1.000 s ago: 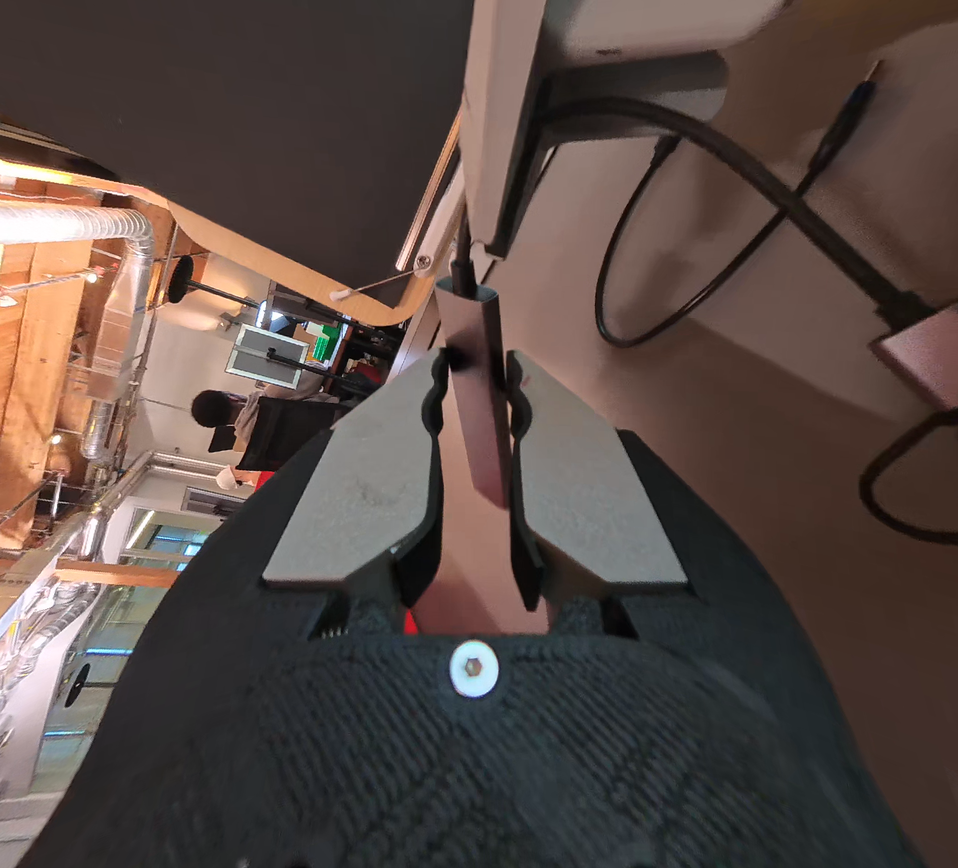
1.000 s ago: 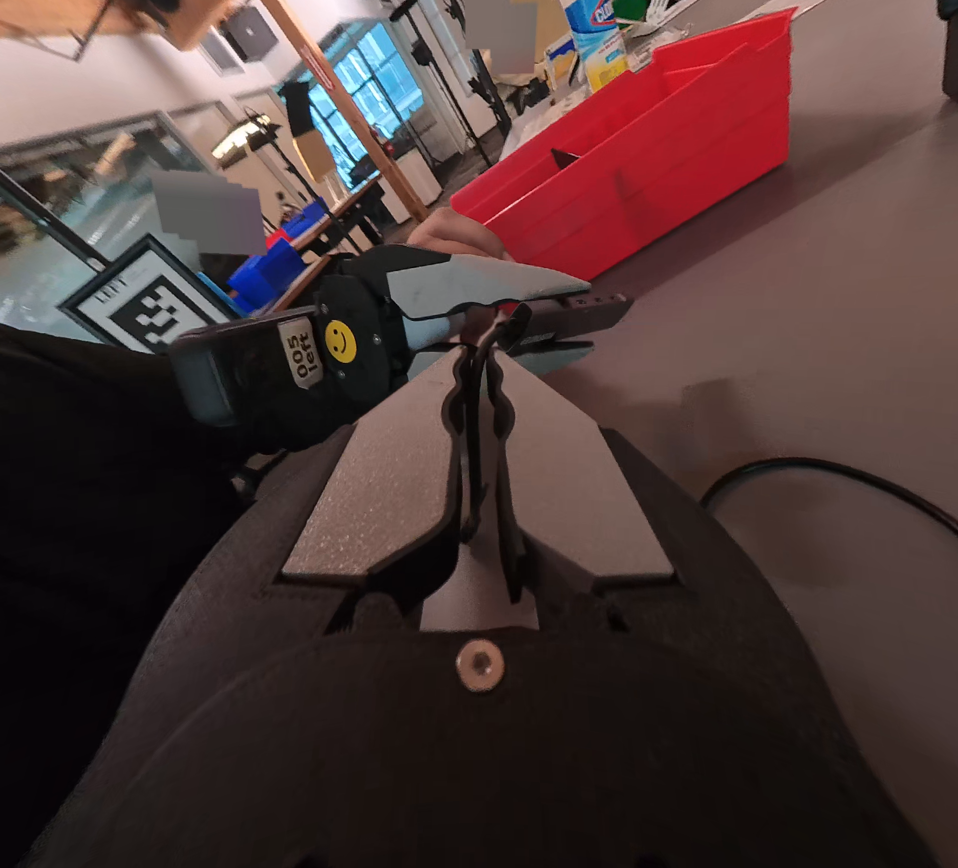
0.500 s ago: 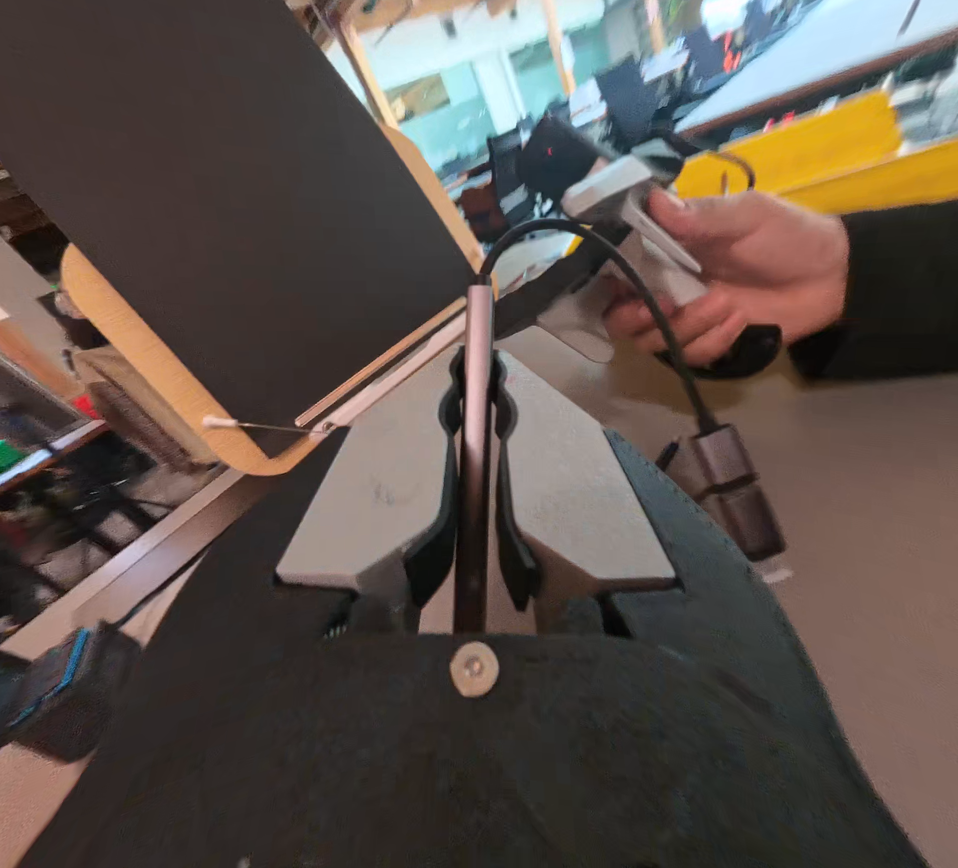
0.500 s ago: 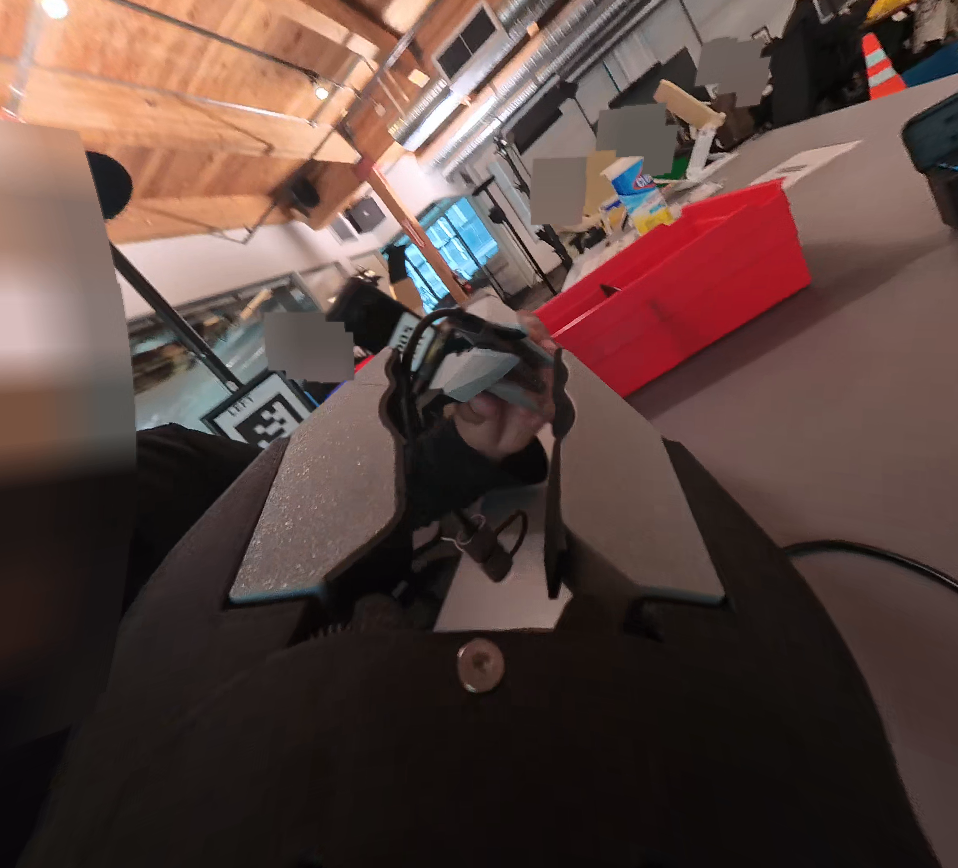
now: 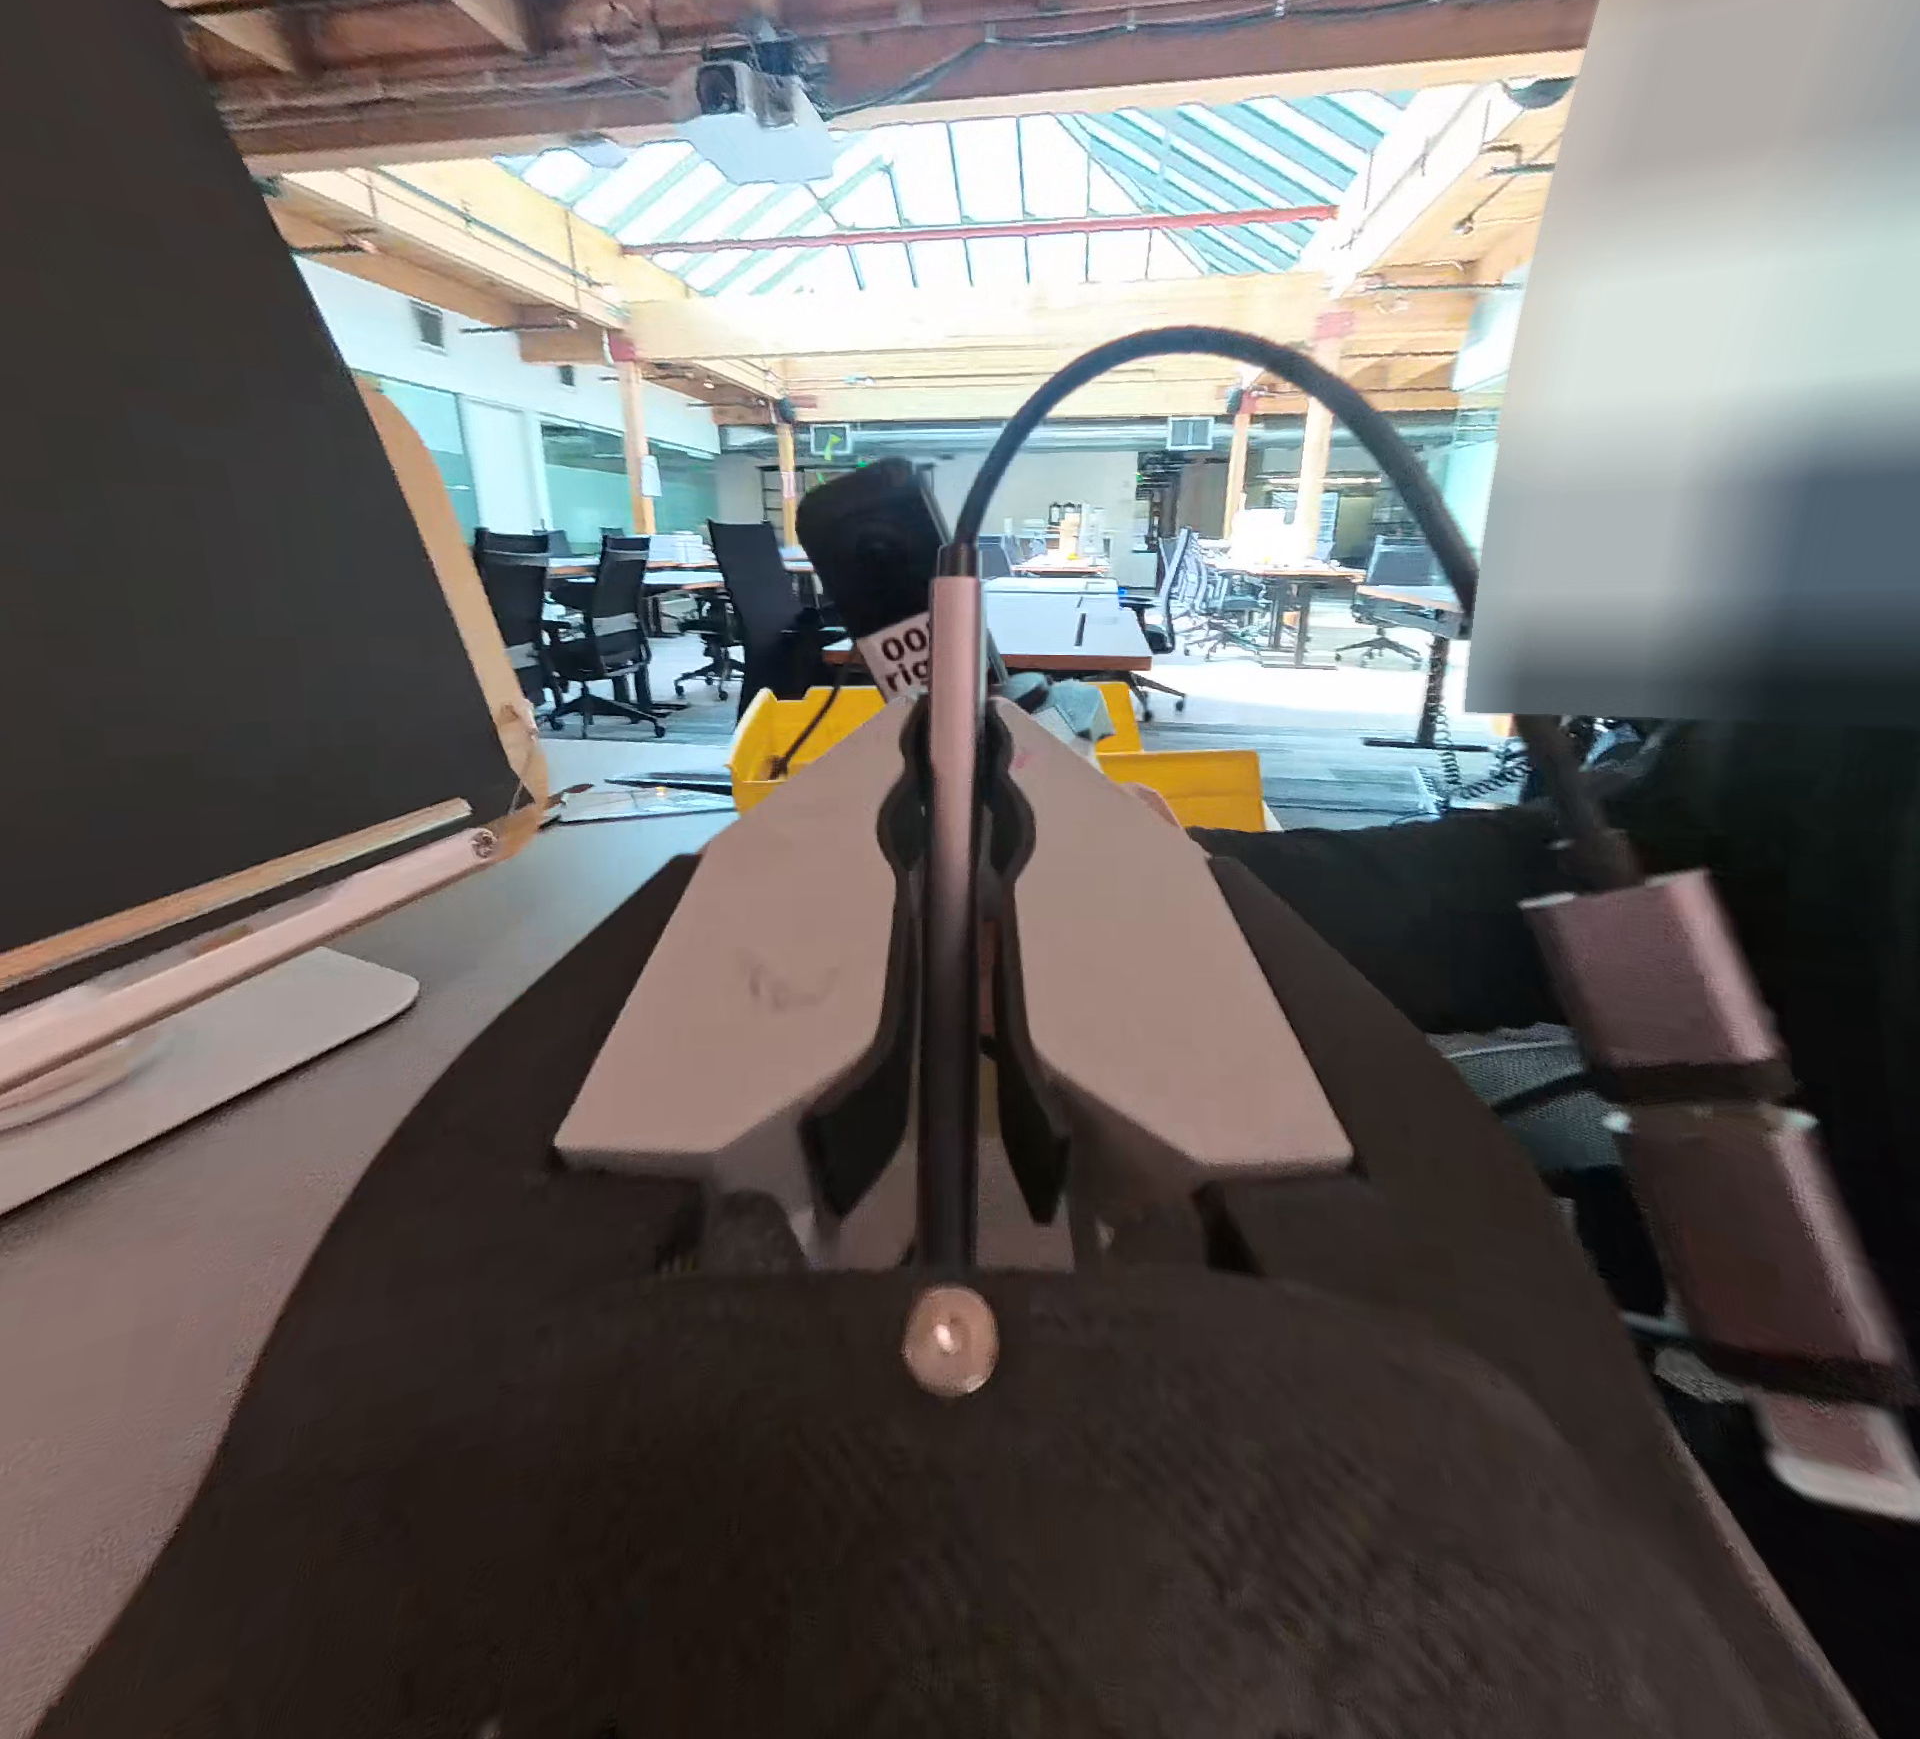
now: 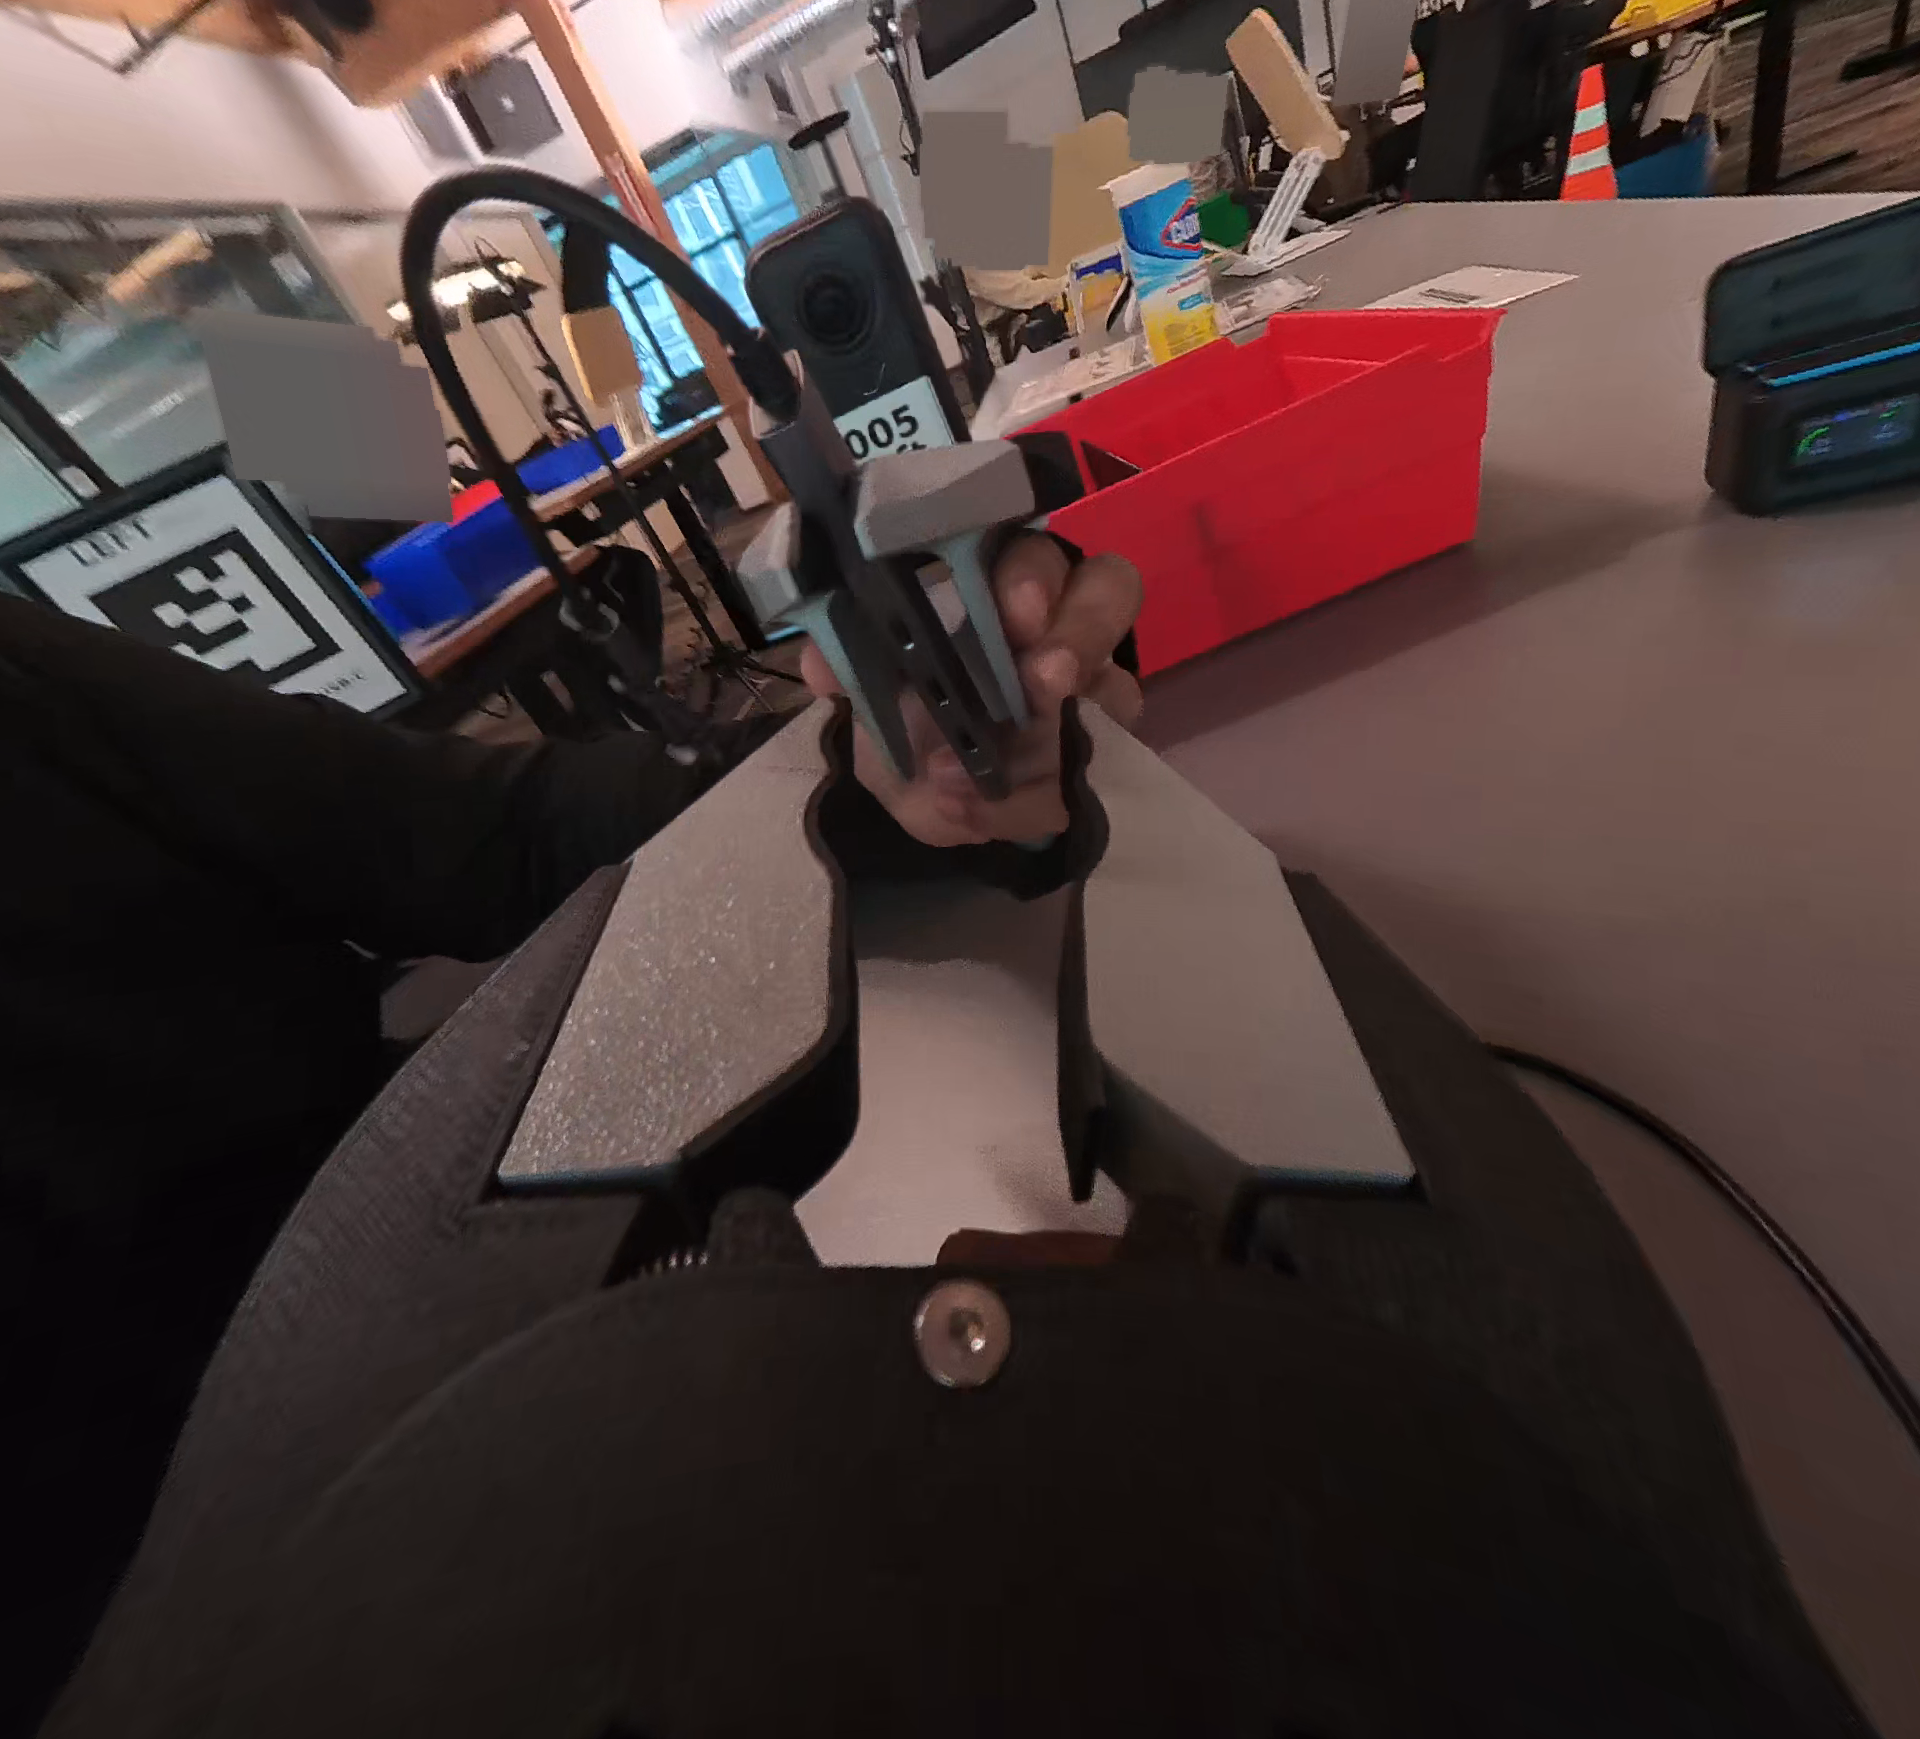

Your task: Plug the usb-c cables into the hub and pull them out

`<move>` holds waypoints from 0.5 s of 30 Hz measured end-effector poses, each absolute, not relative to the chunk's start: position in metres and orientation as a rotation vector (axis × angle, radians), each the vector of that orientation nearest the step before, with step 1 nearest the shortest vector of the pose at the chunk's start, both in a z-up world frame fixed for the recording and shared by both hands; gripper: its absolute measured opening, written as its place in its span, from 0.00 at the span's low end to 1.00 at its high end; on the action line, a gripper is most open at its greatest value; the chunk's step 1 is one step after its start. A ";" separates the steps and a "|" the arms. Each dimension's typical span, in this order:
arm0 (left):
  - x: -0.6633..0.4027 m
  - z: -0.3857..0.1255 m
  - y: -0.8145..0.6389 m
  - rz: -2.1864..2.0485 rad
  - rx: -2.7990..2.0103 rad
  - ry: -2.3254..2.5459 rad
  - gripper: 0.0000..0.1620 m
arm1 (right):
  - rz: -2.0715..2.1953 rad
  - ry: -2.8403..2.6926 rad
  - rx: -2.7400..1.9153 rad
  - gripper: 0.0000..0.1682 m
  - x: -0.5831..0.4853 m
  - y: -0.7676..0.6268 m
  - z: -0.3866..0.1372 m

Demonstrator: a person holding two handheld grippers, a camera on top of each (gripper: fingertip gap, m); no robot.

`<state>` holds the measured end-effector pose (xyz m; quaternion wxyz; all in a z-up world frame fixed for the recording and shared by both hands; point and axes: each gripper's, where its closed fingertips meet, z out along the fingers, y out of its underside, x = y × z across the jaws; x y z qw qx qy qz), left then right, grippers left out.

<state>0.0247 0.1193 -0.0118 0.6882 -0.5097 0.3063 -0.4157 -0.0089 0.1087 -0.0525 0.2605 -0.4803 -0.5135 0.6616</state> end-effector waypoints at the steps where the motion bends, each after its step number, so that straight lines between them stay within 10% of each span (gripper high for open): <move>1: 0.025 -0.014 0.119 -0.947 -1.139 0.683 0.04 | 1.765 -1.395 -1.302 0.21 -0.010 0.109 -0.054; 15: 0.019 -0.026 0.130 -0.988 -1.199 0.564 0.04 | 1.636 -1.395 -1.236 0.03 -0.010 0.111 -0.054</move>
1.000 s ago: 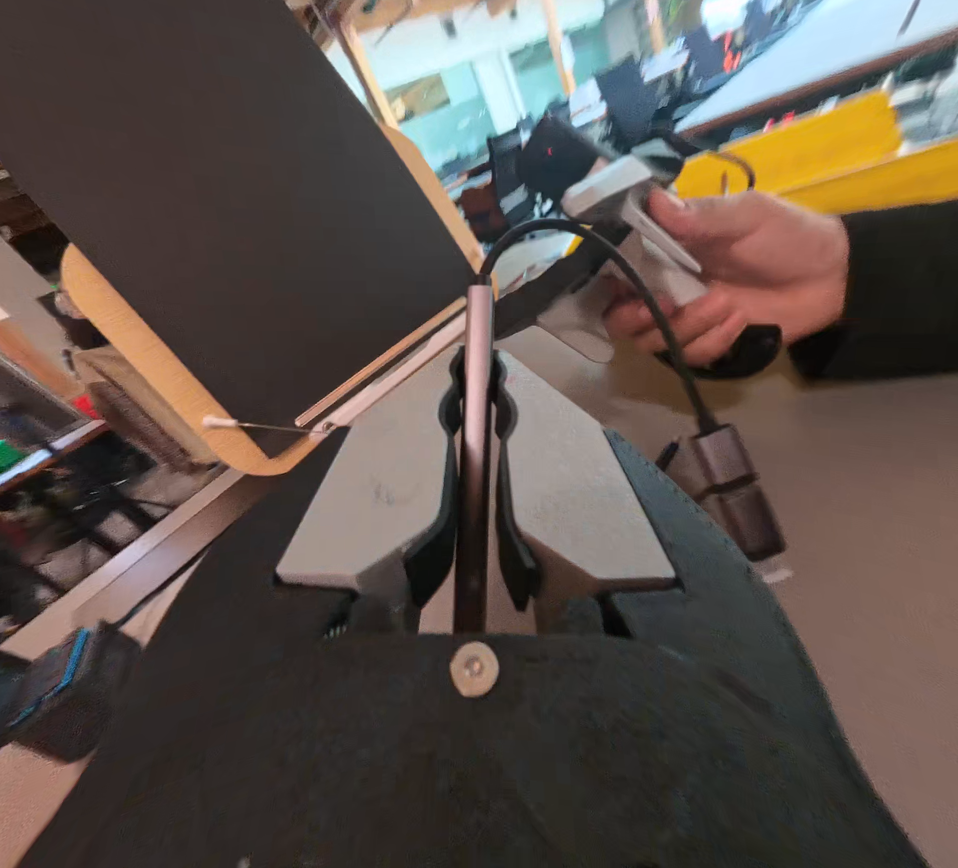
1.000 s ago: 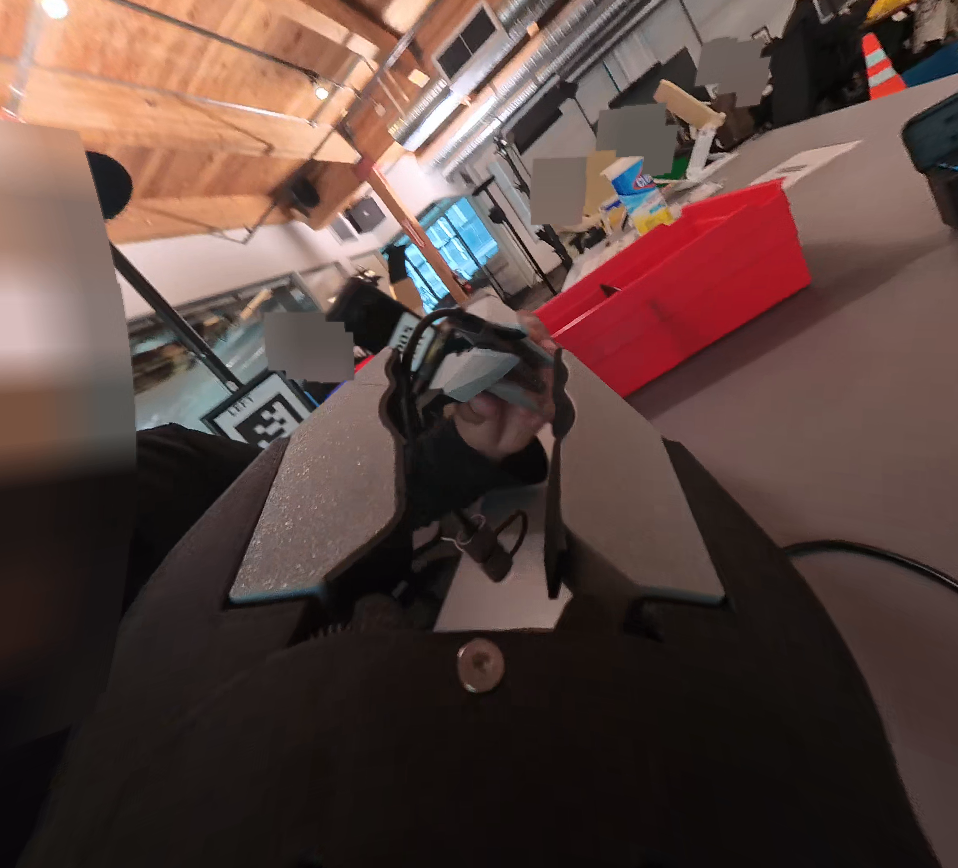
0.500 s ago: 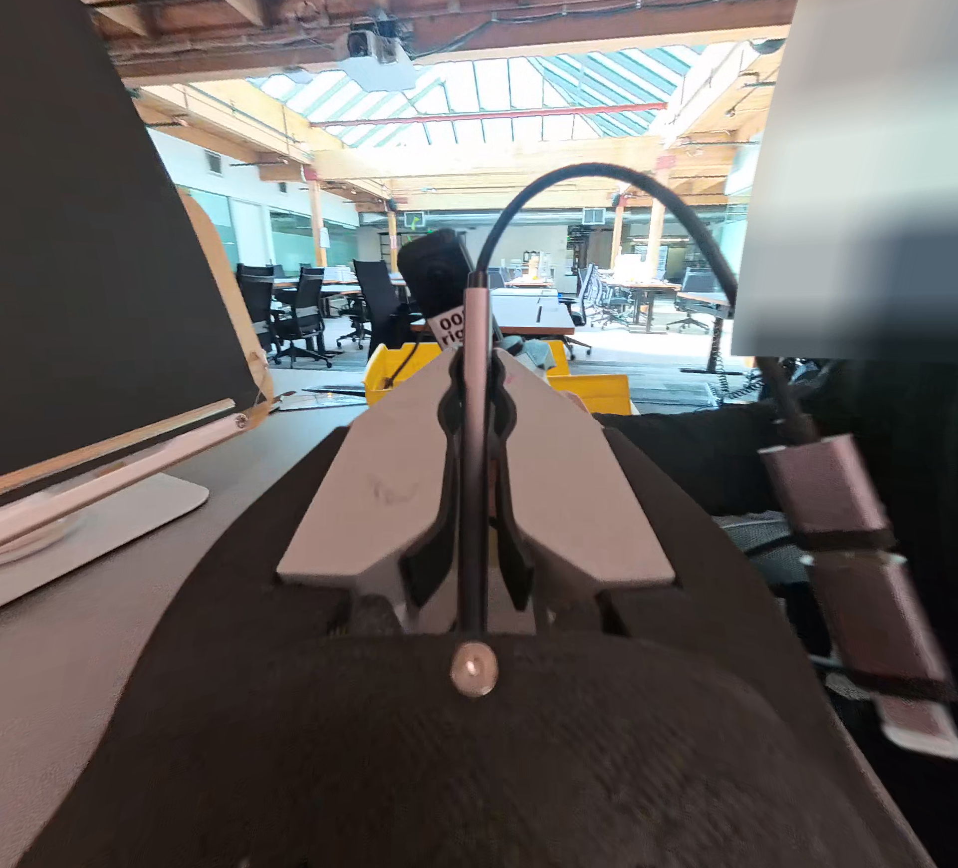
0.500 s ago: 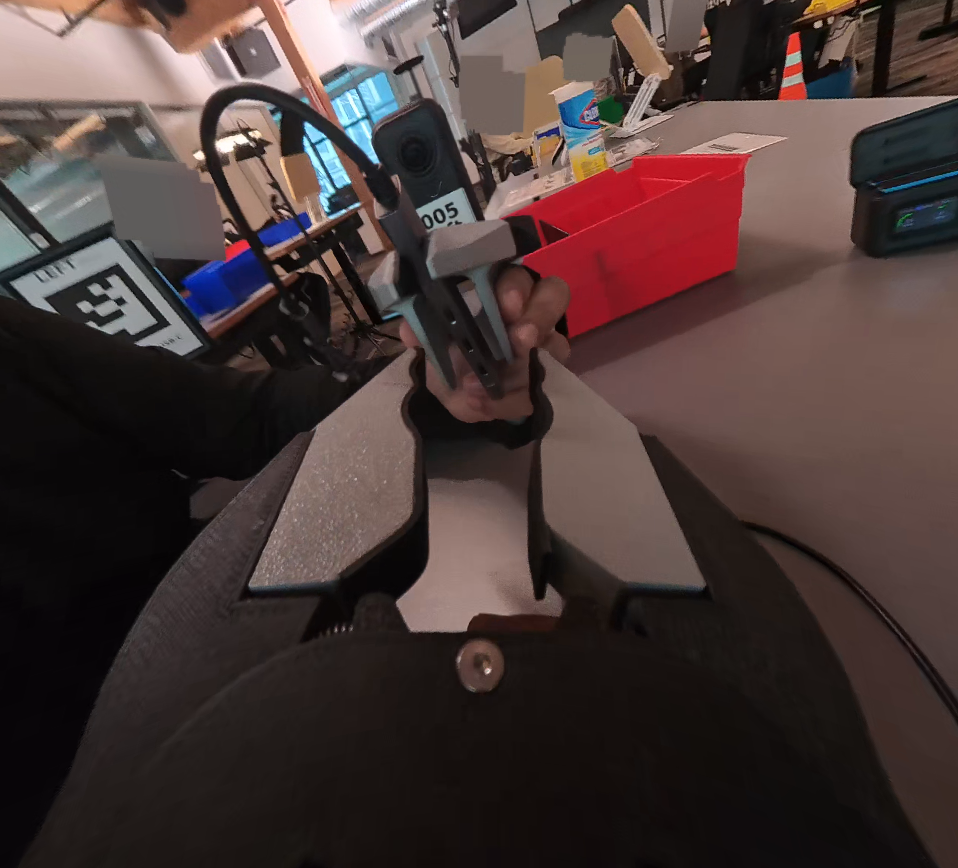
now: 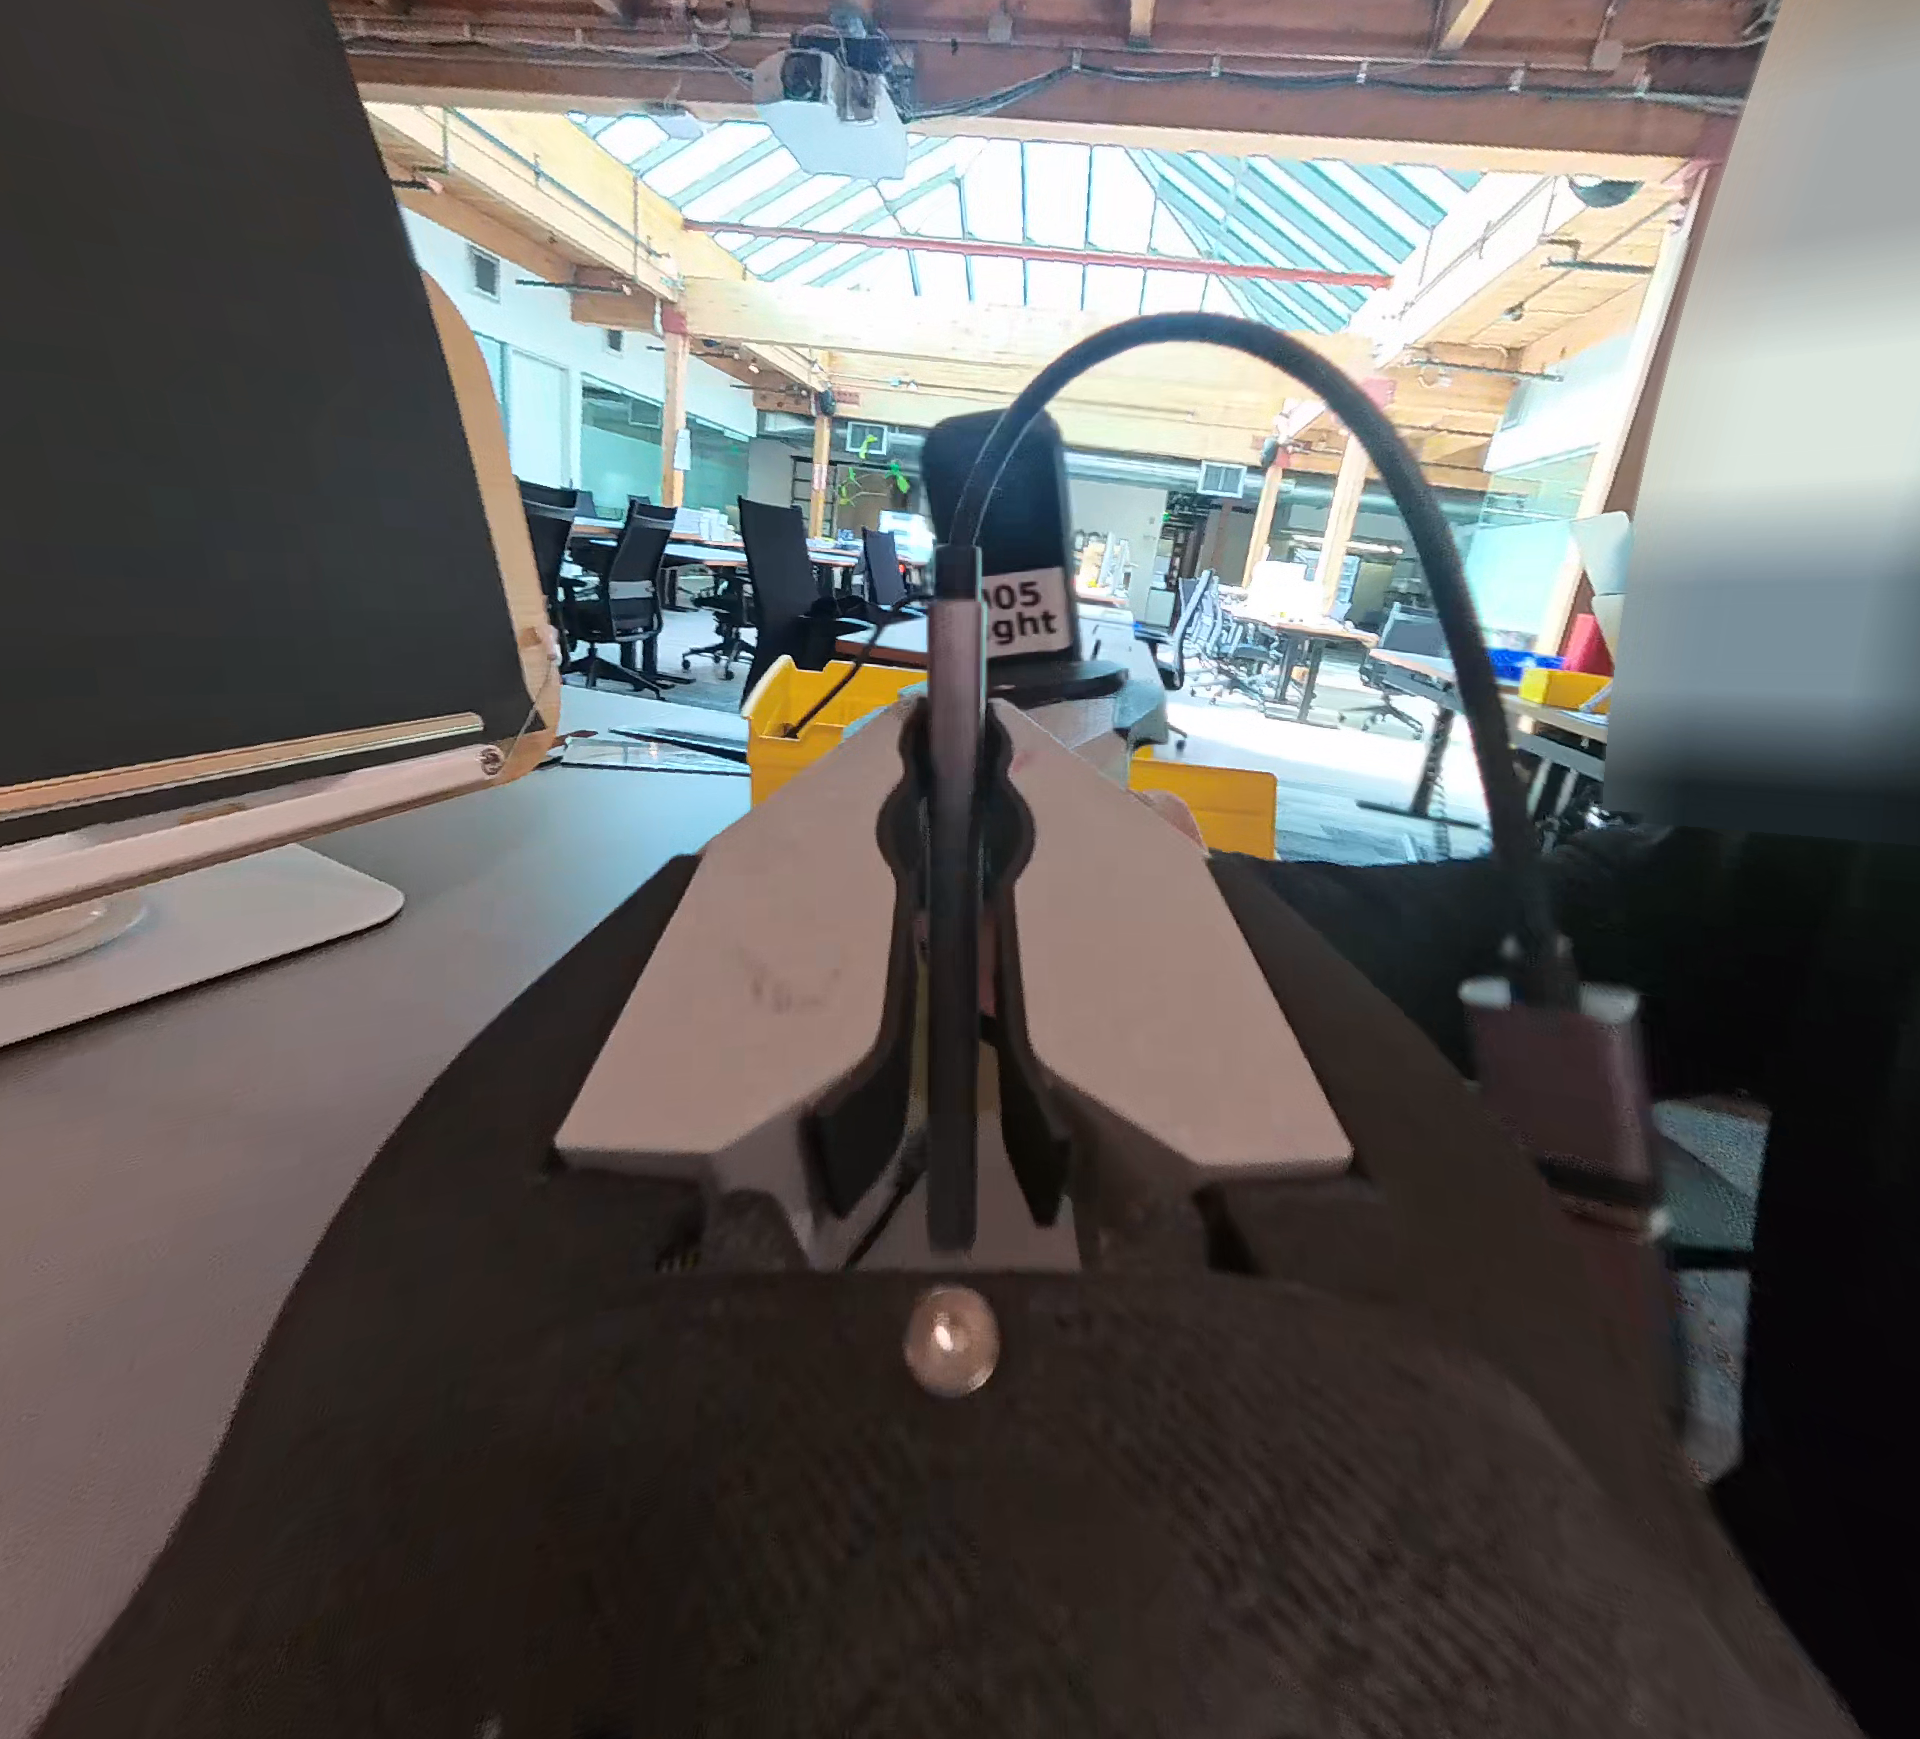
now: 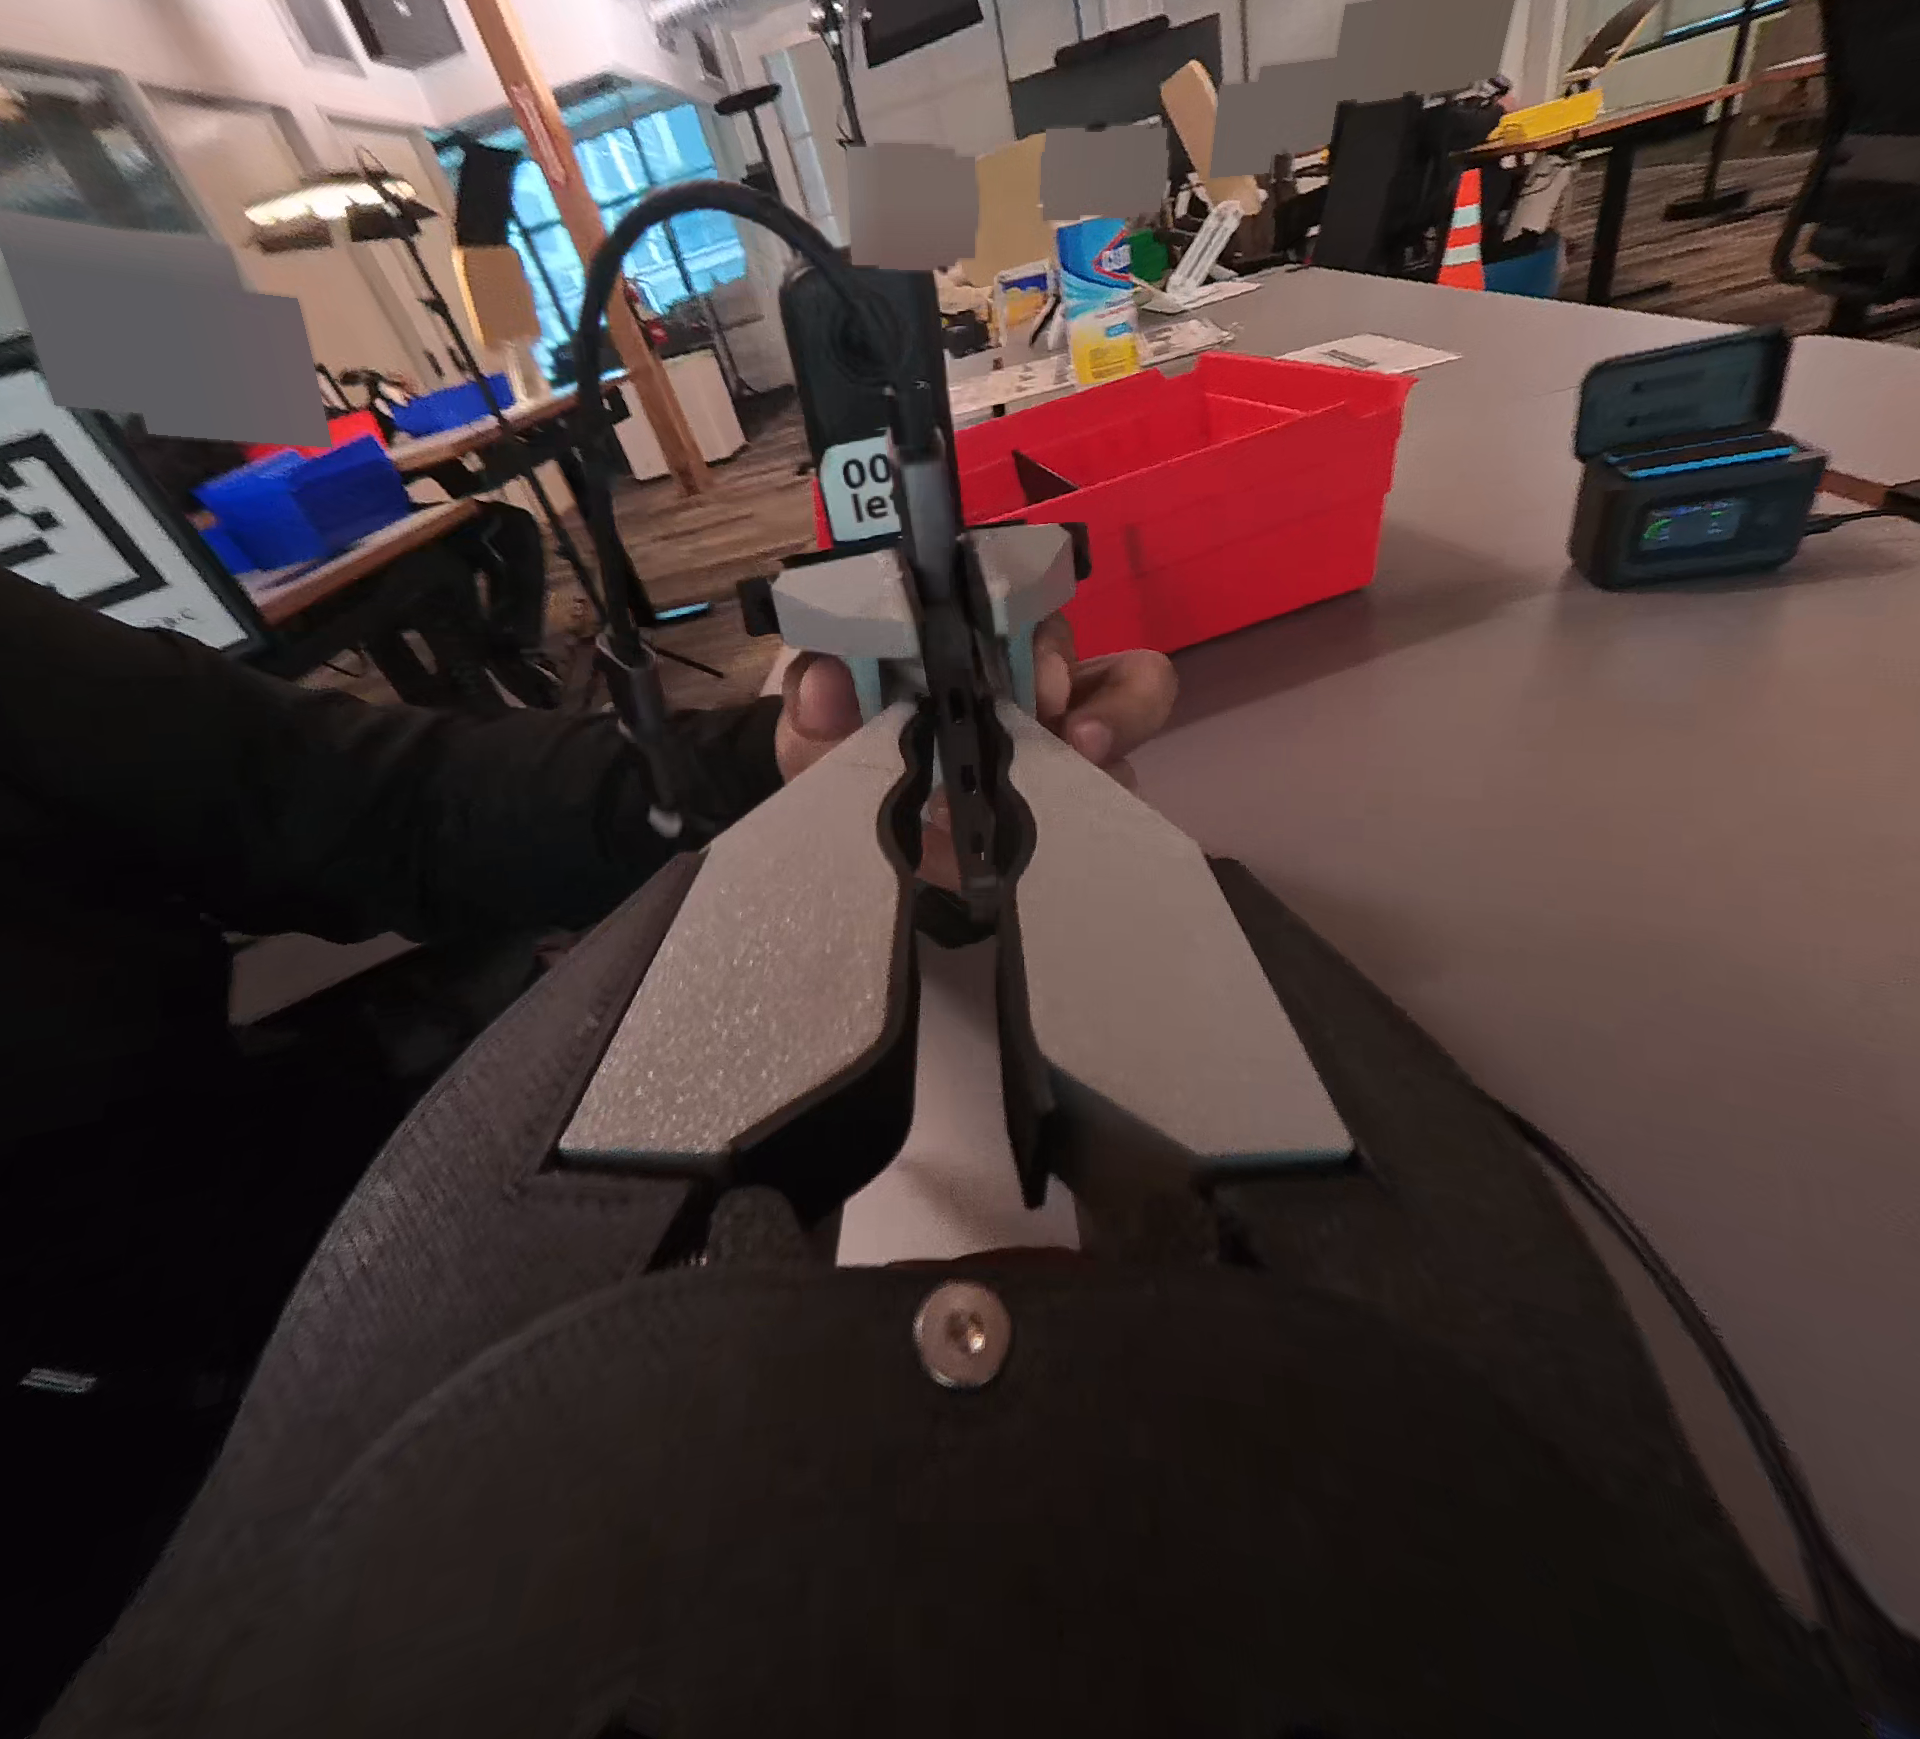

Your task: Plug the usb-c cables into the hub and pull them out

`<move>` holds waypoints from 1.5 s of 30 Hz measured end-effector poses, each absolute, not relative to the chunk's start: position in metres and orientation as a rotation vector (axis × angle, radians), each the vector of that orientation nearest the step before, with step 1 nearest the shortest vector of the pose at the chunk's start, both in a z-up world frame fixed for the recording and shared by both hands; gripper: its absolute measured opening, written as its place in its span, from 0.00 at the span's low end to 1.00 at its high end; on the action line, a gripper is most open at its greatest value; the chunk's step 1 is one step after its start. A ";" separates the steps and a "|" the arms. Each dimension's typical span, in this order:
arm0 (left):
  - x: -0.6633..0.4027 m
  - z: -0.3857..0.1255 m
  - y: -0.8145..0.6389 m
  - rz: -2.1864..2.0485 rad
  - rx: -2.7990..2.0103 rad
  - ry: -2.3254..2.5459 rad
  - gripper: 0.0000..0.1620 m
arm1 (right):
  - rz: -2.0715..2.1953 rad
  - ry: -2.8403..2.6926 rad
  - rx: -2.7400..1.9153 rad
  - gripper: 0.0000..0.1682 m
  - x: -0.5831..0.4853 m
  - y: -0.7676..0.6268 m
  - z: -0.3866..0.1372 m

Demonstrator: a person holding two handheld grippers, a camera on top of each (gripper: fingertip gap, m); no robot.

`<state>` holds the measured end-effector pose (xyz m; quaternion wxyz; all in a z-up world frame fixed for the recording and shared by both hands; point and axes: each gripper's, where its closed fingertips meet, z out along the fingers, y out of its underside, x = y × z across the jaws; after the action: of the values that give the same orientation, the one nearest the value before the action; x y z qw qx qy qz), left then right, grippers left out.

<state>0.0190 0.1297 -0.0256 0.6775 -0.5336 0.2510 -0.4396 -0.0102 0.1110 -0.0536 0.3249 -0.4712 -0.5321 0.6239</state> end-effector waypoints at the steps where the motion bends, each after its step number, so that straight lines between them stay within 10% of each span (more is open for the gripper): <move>1: 0.015 -0.024 0.131 -0.982 -1.194 0.545 0.04 | 1.612 -1.381 -1.231 0.03 -0.008 0.115 -0.051; 9: 0.013 -0.038 0.130 -0.899 -1.279 0.635 0.04 | 1.509 -1.423 -1.220 0.03 0.002 0.125 -0.048; 15: 0.012 -0.031 0.121 -0.792 -1.207 0.698 0.04 | 1.350 -1.577 -1.214 0.21 0.013 0.124 -0.057; 20: 0.017 -0.032 0.114 -0.811 -1.201 0.736 0.04 | 1.111 -1.676 -1.160 0.07 0.010 0.123 -0.073; 38: 0.031 -0.087 0.129 -0.374 -1.393 0.963 0.18 | 0.654 -1.885 -1.004 0.04 0.035 0.136 -0.101; 45: 0.035 -0.097 0.130 -0.373 -1.431 1.028 0.04 | 0.630 -1.912 -1.059 0.04 0.034 0.139 -0.113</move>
<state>0.0351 0.1297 -0.0966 0.6211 -0.6228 0.4472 -0.1624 0.0340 0.1392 -0.1126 0.4199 -0.4225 -0.7629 0.2512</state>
